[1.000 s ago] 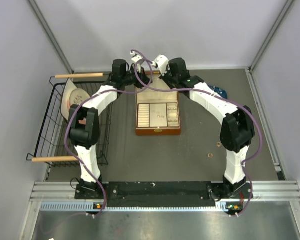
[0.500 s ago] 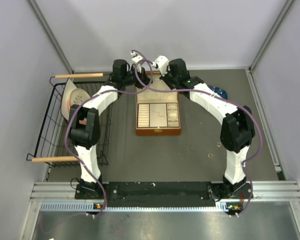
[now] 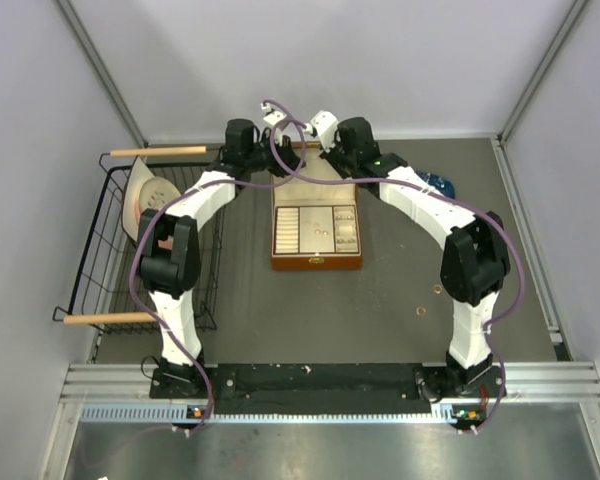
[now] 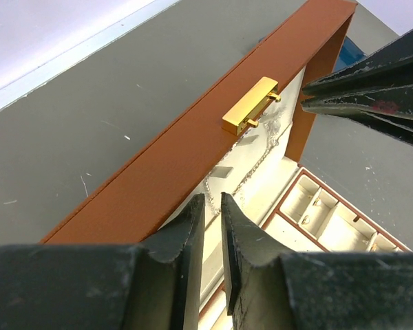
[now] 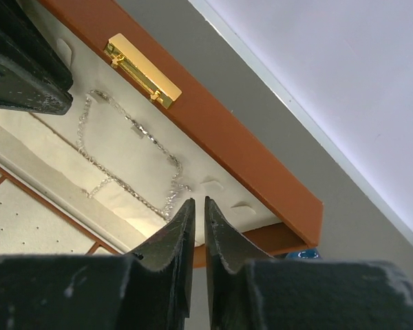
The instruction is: Organize the mixed jewelry
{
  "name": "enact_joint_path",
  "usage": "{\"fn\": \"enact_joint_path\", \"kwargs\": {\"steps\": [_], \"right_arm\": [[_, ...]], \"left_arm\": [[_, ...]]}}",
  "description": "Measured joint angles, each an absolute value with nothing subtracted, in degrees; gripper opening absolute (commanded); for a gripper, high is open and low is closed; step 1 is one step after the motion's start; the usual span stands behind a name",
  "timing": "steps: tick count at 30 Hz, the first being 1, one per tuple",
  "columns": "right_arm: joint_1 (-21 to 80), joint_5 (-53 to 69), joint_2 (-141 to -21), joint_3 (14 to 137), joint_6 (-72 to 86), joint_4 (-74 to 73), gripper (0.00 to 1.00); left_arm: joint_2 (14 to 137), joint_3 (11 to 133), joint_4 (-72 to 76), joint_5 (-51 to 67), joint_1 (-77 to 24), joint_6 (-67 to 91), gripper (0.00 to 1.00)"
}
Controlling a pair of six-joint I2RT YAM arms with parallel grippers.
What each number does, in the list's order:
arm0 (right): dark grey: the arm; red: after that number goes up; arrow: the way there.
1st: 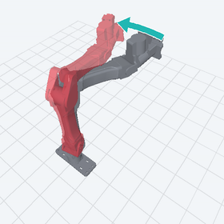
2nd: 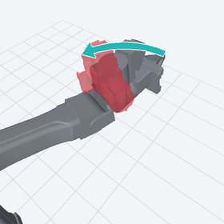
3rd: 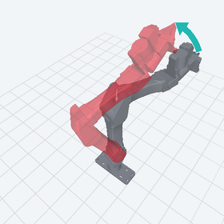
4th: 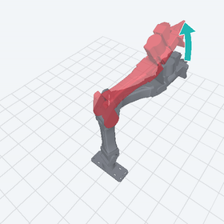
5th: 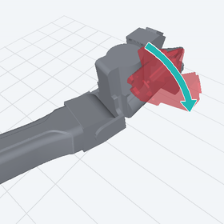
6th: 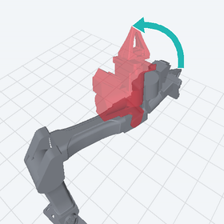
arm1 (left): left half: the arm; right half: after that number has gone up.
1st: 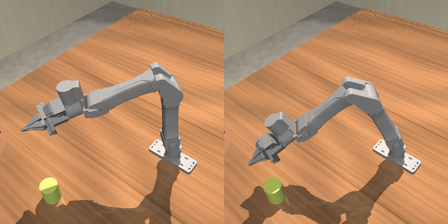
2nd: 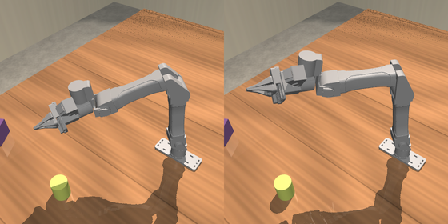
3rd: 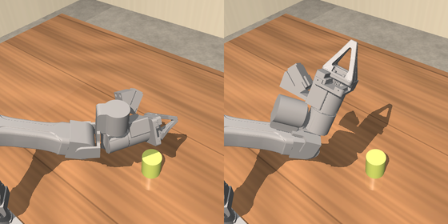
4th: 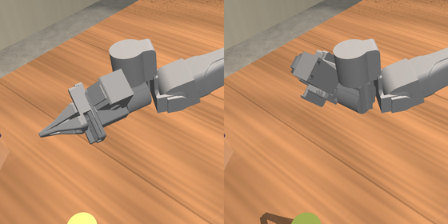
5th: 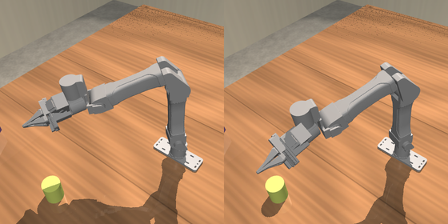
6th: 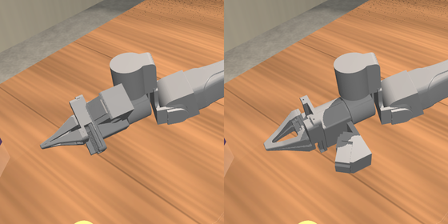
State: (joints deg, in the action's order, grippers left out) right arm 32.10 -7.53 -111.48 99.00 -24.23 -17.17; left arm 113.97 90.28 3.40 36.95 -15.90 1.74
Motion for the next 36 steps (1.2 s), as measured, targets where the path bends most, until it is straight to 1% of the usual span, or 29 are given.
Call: {"fn": "enact_joint_path", "kwargs": {"steps": [4, 15, 19, 27, 36], "right_arm": [[32.1, -7.7, -111.5, 98.9, -24.2, -17.1, 0.17], [32.4, -7.9, -108.6, 95.1, -24.2, -17.2, 0.20], [32.9, -7.4, -105.5, 91.6, -24.2, -17.1, 0.22], [33.4, -6.0, -100.3, 84.8, -24.1, -17.4, 0.26], [33.4, -4.4, -96.7, 80.4, -22.7, -17.5, 0.27]], "left_arm": [[114.0, 90.3, 3.3, 36.9, -15.9, 1.7, 0.22], [112.9, 88.8, 3.3, 37.0, -15.9, 1.6, 0.22], [110.8, 86.4, 3.0, 37.5, -16.1, 1.6, 0.25], [105.0, 80.3, 3.1, 37.8, -16.3, -0.1, 0.34], [101.1, 72.8, 3.1, 35.2, -17.8, -8.3, 0.37]]}}
